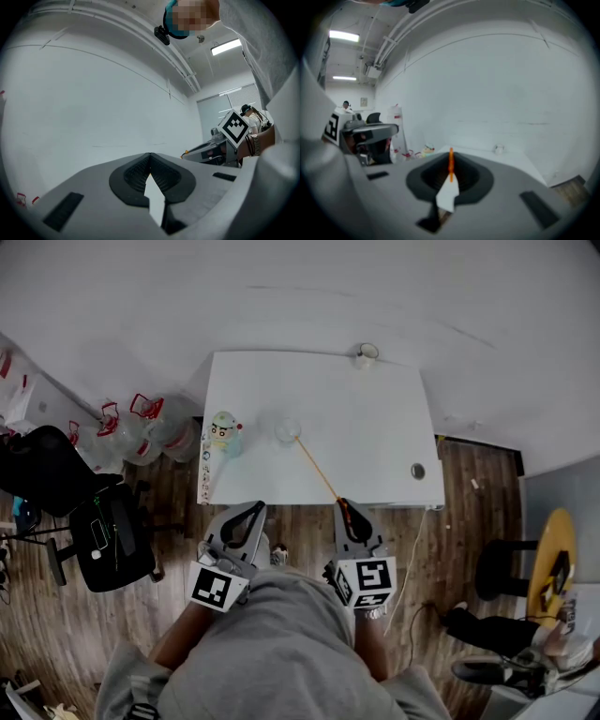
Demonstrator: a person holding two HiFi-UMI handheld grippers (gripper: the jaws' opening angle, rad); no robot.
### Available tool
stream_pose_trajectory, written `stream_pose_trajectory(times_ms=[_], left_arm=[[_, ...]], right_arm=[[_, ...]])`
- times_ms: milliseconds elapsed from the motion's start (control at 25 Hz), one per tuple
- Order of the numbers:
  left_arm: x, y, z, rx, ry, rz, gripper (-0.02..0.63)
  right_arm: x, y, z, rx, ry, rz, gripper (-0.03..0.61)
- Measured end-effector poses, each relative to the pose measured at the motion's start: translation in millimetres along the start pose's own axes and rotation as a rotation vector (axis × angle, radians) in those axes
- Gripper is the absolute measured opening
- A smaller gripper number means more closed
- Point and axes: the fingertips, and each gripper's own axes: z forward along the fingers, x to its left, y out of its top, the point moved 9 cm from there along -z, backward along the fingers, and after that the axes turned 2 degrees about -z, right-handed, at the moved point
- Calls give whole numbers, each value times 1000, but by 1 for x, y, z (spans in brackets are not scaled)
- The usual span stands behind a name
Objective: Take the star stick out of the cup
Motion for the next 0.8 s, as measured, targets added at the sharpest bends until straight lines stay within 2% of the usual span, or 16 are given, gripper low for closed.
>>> stream_pose_trajectory(times_ms=[360,800], left_arm=[[7,20,-11,-51,35,18,29],[23,45,-24,-132,62,110,29]], right_arm=[[2,28,-16,-98,-2,-39,46],[8,68,-33,-241,-24,-55,46]])
